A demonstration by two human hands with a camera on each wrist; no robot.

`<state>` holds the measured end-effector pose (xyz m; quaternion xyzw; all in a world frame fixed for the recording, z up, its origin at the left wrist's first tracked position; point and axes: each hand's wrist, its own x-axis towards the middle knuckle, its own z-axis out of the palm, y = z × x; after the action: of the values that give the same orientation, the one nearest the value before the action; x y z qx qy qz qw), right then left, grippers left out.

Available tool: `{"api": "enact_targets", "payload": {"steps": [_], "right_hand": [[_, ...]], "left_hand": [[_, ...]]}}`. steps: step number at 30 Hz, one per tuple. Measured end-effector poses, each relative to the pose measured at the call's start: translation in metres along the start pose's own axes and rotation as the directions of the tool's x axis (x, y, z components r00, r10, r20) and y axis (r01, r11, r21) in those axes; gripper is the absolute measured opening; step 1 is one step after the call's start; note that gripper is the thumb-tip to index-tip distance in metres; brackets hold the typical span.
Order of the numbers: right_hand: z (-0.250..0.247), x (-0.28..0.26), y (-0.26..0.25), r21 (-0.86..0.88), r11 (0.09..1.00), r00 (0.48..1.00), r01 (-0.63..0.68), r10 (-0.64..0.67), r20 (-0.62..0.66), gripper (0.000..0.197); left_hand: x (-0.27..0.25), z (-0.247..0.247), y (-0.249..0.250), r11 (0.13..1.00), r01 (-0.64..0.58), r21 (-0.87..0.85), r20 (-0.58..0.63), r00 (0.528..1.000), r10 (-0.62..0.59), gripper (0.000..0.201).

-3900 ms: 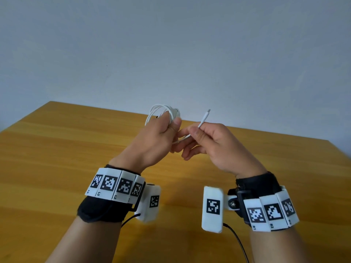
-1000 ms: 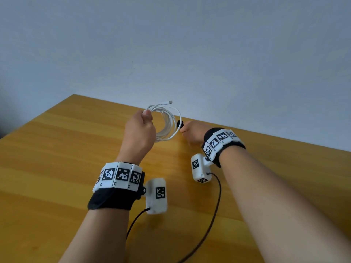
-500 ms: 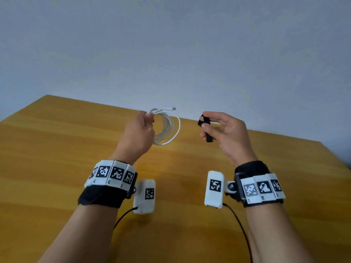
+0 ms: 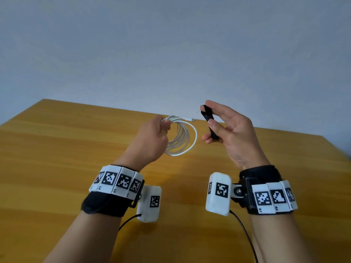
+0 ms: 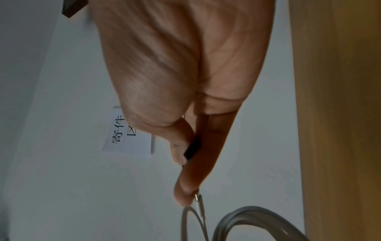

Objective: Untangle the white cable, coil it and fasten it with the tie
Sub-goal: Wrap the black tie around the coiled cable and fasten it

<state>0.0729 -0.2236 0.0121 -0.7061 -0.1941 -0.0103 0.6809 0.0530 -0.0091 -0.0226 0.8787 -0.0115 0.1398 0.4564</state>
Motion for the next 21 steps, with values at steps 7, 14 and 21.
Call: {"api": "enact_targets", "payload": {"steps": [7, 14, 21], "right_hand": [[-0.003, 0.004, -0.005, -0.009, 1.0, 0.995, 0.0, 0.001, 0.101, 0.067], [-0.008, 0.006, -0.009, -0.009, 1.0, 0.971, 0.025, -0.022, 0.238, 0.074], [-0.003, 0.002, -0.023, -0.029, 0.997, 0.985, 0.07, -0.065, 0.163, 0.052]], "left_hand": [[0.001, -0.005, -0.002, 0.999, 0.01, -0.031, -0.009, 1.0, -0.01, 0.033], [0.002, -0.007, -0.002, 0.998, 0.017, -0.061, -0.014, 1.0, -0.018, 0.033], [0.003, -0.008, 0.002, 1.0, 0.005, -0.03, -0.021, 1.0, -0.006, 0.033]]}}
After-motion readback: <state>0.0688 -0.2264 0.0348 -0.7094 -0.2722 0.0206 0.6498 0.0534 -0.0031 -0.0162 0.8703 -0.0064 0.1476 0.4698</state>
